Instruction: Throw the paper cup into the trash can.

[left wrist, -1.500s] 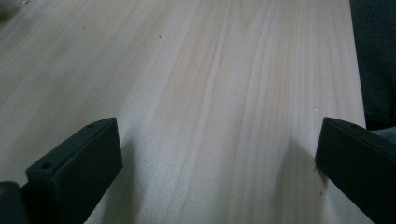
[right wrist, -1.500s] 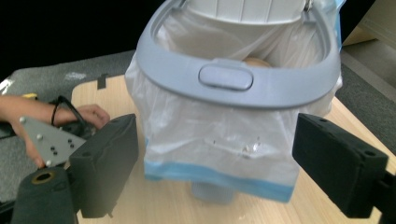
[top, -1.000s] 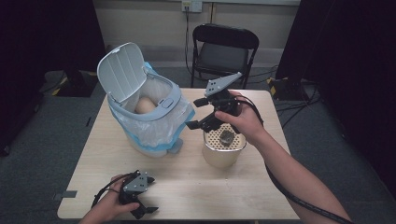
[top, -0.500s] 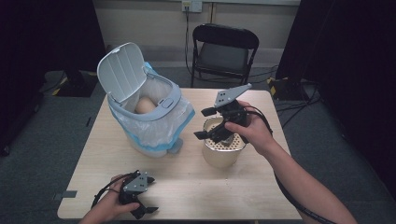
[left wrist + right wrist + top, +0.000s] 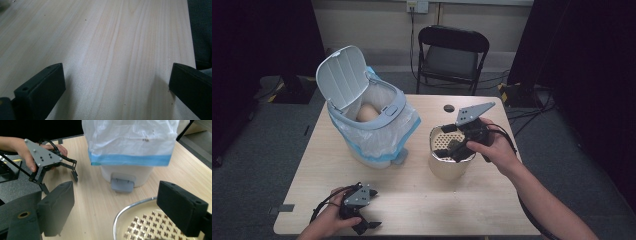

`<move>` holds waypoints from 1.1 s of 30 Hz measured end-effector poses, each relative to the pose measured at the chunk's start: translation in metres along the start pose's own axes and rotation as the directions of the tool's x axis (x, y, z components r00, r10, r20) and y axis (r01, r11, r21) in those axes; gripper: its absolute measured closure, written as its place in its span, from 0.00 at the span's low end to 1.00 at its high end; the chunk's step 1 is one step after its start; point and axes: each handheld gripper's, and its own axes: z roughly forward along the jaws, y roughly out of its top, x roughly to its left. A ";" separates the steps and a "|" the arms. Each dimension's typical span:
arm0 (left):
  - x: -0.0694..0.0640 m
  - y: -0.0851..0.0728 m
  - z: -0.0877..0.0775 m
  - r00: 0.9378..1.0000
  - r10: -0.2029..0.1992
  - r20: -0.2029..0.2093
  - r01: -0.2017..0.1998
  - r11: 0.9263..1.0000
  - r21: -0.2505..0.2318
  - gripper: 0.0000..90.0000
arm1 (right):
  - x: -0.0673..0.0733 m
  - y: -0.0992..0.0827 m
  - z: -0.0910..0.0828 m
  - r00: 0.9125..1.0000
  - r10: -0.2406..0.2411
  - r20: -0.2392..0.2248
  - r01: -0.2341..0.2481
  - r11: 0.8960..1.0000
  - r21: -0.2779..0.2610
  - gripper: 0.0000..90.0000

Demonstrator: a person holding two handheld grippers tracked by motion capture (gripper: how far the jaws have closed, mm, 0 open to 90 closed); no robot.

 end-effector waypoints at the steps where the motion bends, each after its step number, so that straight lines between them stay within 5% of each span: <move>1: 0.000 0.000 0.000 1.000 0.001 -0.001 -0.001 1.000 0.002 0.00 | 0.000 -0.002 -0.002 1.000 0.004 0.001 -0.004 1.000 -0.001 0.16; 33: 0.000 0.000 0.000 1.000 0.001 0.000 -0.001 1.000 0.003 0.00 | 0.005 -0.070 -0.035 0.997 0.044 0.057 -0.046 0.998 0.036 0.16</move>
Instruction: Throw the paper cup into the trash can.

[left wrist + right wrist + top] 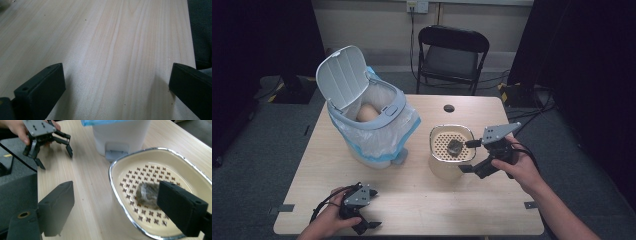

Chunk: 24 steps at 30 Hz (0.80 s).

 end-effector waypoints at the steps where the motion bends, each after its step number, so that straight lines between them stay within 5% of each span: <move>1: 0.000 0.000 0.000 1.000 0.000 0.000 0.000 1.000 0.000 0.00 | 0.000 -0.002 -0.001 1.000 0.004 -0.001 -0.004 1.000 -0.001 0.16; 24: 0.000 0.000 0.000 1.000 0.000 0.000 0.000 1.000 -0.001 0.00 | 0.006 -0.051 -0.021 0.997 0.030 0.069 -0.030 0.999 0.009 0.16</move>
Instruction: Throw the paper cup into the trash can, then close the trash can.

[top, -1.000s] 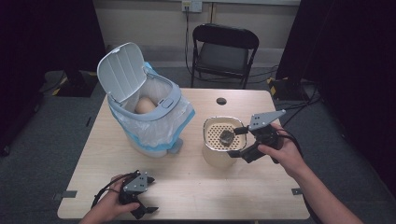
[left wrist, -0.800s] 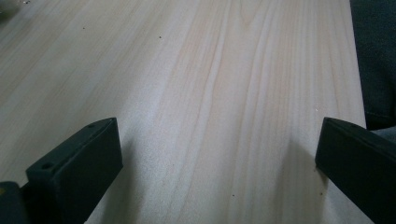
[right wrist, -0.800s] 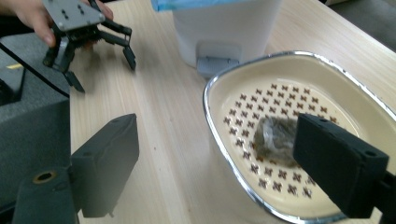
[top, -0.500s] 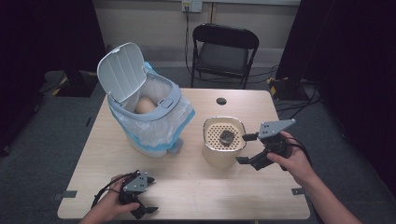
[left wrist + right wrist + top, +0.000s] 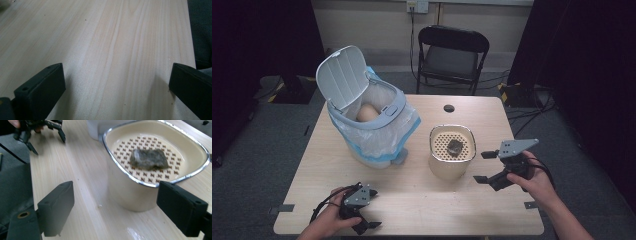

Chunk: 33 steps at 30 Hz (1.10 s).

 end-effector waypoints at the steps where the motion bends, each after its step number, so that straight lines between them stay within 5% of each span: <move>1: 0.000 0.000 0.000 1.000 0.000 0.000 0.000 1.000 -0.001 0.00 | 0.000 -0.003 0.000 1.000 0.003 -0.003 -0.003 1.000 0.003 0.16; 15: 0.000 0.000 0.000 1.000 -0.001 0.000 0.001 1.000 -0.004 0.00 | 0.001 -0.040 0.000 0.998 0.061 0.016 -0.062 0.998 0.005 0.16; 33: 0.000 0.000 0.000 1.000 0.001 0.000 -0.001 1.000 -0.001 0.00 | -0.004 -0.103 0.046 0.990 0.125 0.059 -0.130 0.988 0.085 0.16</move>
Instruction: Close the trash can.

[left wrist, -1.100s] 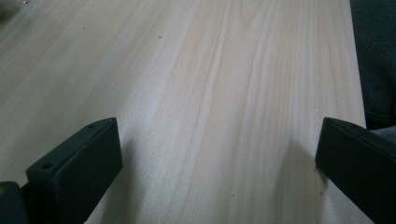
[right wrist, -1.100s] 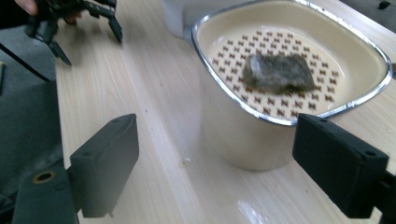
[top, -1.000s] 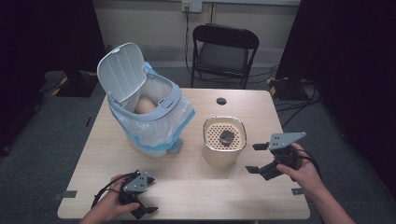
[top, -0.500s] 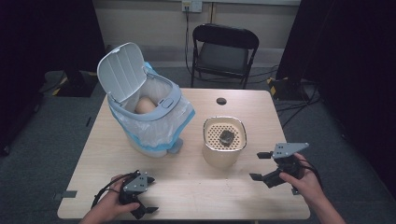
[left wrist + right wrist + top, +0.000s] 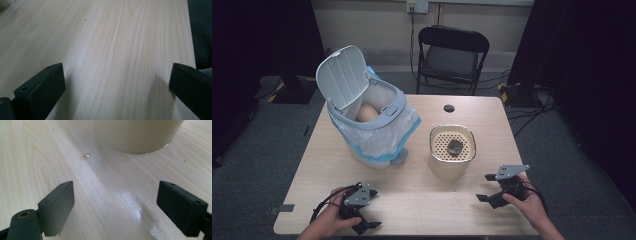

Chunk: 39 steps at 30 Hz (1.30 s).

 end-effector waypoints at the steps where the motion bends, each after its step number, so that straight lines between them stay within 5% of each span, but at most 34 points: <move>1: 0.000 0.000 0.000 1.000 -0.001 0.001 0.001 1.000 -0.004 0.00 | -0.001 -0.002 0.002 1.000 0.006 0.007 -0.006 1.000 0.004 0.16; 10: 0.000 0.000 0.000 1.000 -0.002 -0.001 0.002 1.000 -0.004 0.00 | -0.005 -0.015 0.013 0.998 -0.018 0.053 0.016 0.999 0.030 0.16; 18: -0.001 0.000 0.000 1.000 -0.007 -0.006 0.007 1.000 -0.005 0.00 | -0.006 -0.020 0.014 0.997 -0.009 0.074 0.010 1.000 -0.013 0.15; 26: -0.001 -0.004 -0.009 0.998 -0.052 -0.025 0.052 0.999 -0.014 0.07 | -0.006 -0.020 0.014 0.997 -0.008 0.073 0.009 1.000 -0.013 0.15; 28: 0.002 -0.004 -0.017 0.995 -0.096 -0.021 0.096 0.995 -0.018 0.24 | -0.006 -0.020 0.014 0.997 -0.009 0.073 0.010 1.000 -0.014 0.15; 32: 0.009 -0.005 -0.038 0.988 -0.147 -0.051 0.145 0.989 -0.027 0.21 | -0.006 -0.020 0.014 0.997 -0.009 0.074 0.010 1.000 -0.013 0.15; 39: 0.025 0.010 -0.092 0.965 -0.237 -0.112 0.234 0.971 -0.039 0.19 | -0.006 -0.020 0.014 0.997 -0.009 0.074 0.010 1.000 -0.013 0.15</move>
